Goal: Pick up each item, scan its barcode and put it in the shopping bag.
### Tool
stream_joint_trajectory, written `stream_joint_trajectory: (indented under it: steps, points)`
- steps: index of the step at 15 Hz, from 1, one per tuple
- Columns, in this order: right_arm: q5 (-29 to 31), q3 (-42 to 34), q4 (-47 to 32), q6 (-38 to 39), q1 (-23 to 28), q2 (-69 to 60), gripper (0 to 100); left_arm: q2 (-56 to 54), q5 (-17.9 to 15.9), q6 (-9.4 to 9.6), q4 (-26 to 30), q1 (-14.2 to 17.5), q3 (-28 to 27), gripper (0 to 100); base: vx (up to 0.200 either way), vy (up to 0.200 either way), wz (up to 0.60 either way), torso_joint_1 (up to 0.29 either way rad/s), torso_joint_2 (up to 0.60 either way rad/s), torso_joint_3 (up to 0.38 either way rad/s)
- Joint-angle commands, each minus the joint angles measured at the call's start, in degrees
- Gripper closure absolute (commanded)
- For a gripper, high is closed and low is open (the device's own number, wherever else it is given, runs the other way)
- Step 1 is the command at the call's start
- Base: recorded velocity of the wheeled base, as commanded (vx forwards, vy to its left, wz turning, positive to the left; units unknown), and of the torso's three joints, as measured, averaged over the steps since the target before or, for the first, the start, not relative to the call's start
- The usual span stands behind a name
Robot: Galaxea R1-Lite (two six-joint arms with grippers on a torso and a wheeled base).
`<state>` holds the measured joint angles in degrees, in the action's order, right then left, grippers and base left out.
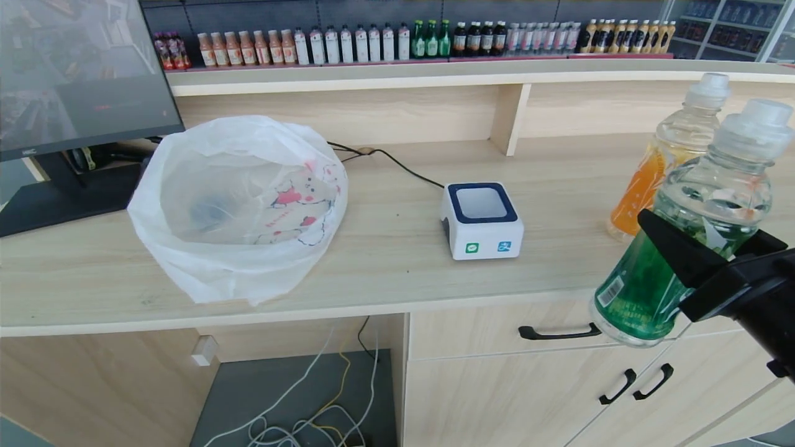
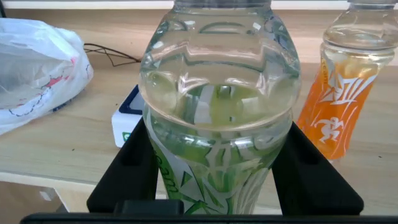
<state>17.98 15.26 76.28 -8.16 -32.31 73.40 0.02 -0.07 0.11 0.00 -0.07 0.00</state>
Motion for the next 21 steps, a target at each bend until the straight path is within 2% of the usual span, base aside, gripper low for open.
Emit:
stream_joint_trajectory:
  steps: [1, 5, 9, 10, 15, 18, 21]
  points:
    - [0.04, -0.06, 0.01, 0.16, -0.04, -0.36, 100, -0.02, -0.01, -0.02, 0.0, -0.01, 0.0, 0, 0.0, 0.2, 0.0, 0.007, 0.0, 0.002]
    - [0.04, 3.99, -2.54, 2.88, 0.05, -0.54, 100, -0.02, -0.01, 0.24, 0.0, -0.01, 0.0, 0, 0.0, 0.05, 0.0, -0.001, 0.0, -0.001]
    - [-0.49, 4.34, -2.54, 1.83, -0.13, -0.27, 100, -0.02, -0.01, 0.07, 0.0, -0.01, 0.0, 0, 0.0, 0.0, 0.0, 0.0, 0.0, 0.0]
    - [-0.49, 5.39, -2.54, 0.42, -0.13, -0.19, 100, -0.02, -0.01, 0.07, 0.0, -0.01, 0.0, 0, 0.0, 0.0, 0.0, 0.0, 0.0, 0.0]
    - [-2.34, 21.83, -2.62, -9.77, -0.3, 6.67, 100, -0.02, -0.01, 0.15, 0.0, -0.01, 0.0, 0, 0.0, 0.0, 0.0, 0.0, 0.0, 0.0]
    - [-4.01, 23.5, -2.62, -16.72, -0.39, 9.83, 100, -0.02, -0.01, 0.15, 0.0, -0.01, 0.0, 0, 0.0, 0.0, 0.0, 0.0, 0.0, 0.0]
    - [-6.03, 26.66, -2.62, -20.32, -0.39, 13.17, 100, -0.02, -0.01, 0.15, 0.0, -0.01, 0.0, 0, 0.0, 0.0, 0.0, 0.0, 0.0, 0.0]
